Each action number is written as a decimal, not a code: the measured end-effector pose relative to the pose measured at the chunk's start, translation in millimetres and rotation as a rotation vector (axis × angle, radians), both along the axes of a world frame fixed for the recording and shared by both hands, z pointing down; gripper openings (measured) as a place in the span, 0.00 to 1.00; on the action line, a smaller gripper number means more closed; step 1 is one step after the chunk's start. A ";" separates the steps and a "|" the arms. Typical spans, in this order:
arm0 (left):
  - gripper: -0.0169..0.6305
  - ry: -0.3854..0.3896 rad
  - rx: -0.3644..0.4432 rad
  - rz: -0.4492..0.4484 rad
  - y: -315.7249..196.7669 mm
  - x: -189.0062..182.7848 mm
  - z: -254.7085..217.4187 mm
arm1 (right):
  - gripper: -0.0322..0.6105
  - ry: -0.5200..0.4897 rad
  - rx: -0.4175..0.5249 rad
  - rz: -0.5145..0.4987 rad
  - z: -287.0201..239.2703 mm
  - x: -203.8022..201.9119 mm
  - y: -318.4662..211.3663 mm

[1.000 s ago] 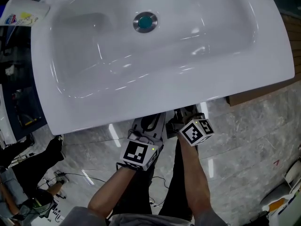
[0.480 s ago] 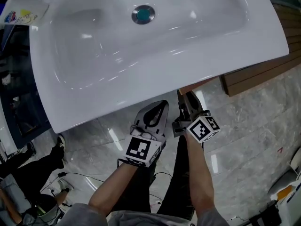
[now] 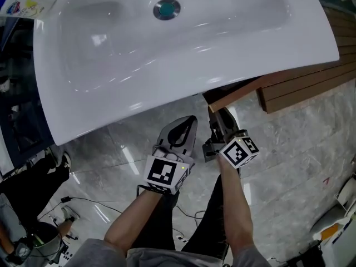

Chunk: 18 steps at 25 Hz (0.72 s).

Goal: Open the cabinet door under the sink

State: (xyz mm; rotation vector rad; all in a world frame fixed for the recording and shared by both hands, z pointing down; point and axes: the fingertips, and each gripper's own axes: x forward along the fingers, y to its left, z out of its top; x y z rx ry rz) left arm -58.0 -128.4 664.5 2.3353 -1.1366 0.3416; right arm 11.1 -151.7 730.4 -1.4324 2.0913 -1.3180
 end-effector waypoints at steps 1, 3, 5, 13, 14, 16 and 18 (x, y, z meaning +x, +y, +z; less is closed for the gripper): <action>0.04 -0.002 -0.002 -0.015 1.0 0.5 -0.2 | 0.17 0.002 0.002 -0.014 0.0 0.5 2.0; 0.04 -0.006 -0.003 -0.038 4.8 3.4 -0.6 | 0.17 0.001 0.003 -0.042 0.0 2.5 6.1; 0.04 -0.013 -0.001 -0.057 9.6 7.5 -0.3 | 0.18 0.001 0.007 -0.067 -0.1 5.2 10.3; 0.04 -0.033 -0.001 -0.154 34.4 23.2 2.7 | 0.18 -0.010 0.028 -0.161 -1.8 20.2 32.1; 0.04 -0.036 0.000 -0.162 38.2 24.9 3.8 | 0.18 -0.009 0.031 -0.172 -1.8 21.9 35.2; 0.04 -0.039 -0.002 -0.186 46.4 26.5 5.5 | 0.18 -0.003 0.036 -0.193 -2.0 25.2 42.5; 0.04 -0.036 -0.003 -0.209 54.7 30.4 5.9 | 0.18 -0.001 0.038 -0.215 -2.4 31.0 49.7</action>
